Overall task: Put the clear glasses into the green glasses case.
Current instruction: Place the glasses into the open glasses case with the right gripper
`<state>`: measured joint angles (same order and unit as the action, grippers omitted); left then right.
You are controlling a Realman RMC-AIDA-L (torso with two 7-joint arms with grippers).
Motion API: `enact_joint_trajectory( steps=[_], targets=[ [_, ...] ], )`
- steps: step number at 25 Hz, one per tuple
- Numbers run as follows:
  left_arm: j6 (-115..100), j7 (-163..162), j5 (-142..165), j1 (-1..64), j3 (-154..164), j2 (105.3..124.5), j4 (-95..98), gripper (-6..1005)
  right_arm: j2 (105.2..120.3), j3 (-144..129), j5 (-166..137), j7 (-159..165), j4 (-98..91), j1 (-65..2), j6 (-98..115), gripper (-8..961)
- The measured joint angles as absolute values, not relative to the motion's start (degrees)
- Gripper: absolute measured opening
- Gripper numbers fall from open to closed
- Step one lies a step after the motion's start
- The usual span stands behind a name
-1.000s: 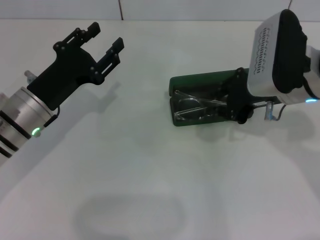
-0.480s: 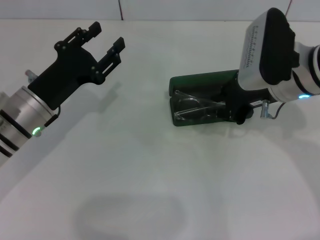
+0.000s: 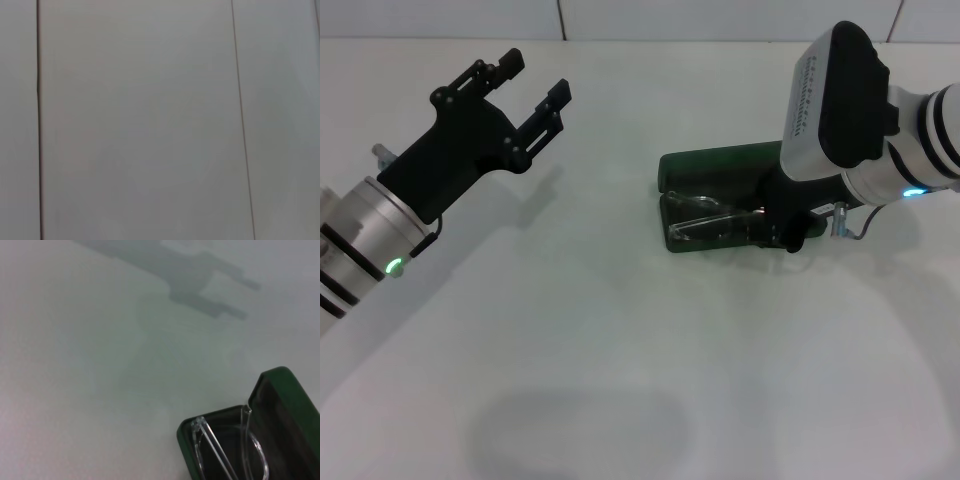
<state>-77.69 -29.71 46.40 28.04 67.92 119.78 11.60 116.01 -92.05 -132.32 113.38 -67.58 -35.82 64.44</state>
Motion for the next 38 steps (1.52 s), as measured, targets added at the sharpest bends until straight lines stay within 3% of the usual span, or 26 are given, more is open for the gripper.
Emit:
enact_joint_trajectory(
  steps=[19,38],
  targets=[
    [-78.15,-29.71,46.79,28.0,67.94,119.88,11.6,618,116.1,-92.26,-131.85,113.16,-69.53,-34.33,63.38,318],
    [-78.08,-29.71,46.85,27.95,67.98,119.8,11.51,618,116.19,-94.54,-131.53,113.3,-64.01,-37.6,61.24,321]
  ],
)
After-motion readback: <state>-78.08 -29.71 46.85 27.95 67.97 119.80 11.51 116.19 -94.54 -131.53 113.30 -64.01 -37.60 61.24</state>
